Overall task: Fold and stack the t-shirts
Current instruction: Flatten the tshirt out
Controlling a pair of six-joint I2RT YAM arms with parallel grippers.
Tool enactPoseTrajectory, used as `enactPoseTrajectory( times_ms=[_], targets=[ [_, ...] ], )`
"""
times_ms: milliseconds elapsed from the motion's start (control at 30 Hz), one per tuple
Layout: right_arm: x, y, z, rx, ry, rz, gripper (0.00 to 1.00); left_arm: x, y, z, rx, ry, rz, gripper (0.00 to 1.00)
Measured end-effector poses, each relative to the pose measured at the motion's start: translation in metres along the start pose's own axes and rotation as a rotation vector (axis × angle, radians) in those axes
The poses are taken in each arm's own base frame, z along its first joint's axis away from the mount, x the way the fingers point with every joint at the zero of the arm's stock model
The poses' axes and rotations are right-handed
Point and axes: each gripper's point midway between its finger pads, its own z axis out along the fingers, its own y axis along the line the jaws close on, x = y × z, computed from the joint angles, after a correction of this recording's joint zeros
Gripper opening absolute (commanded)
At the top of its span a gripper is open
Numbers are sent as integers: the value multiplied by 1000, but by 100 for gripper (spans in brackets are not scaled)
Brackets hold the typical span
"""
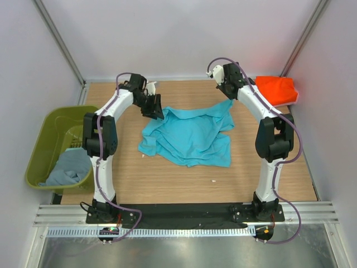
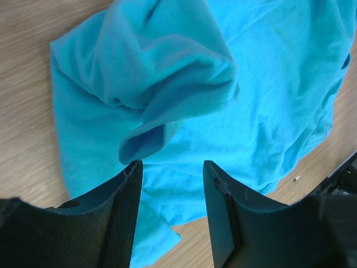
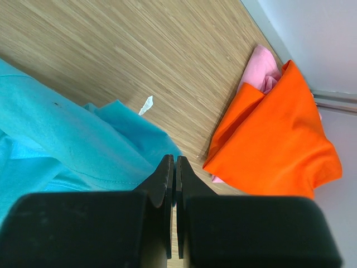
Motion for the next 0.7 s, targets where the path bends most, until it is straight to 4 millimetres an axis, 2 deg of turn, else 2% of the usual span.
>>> enactPoseTrajectory(
  times_ms=[167, 267, 500, 700],
  targets=[
    [0, -1, 0, 4, 0, 0, 1, -10, 6, -4, -41, -19, 31, 45],
    [0, -1, 0, 4, 1, 0, 1, -16, 9, -10, -66, -29, 62, 48],
    [-1, -2, -1, 5, -1, 4, 1, -11, 17, -13, -104, -5, 99, 49],
    [-6, -5, 0, 12, -10, 7, 1, -16, 22, -6, -105, -2, 111, 48]
  ],
)
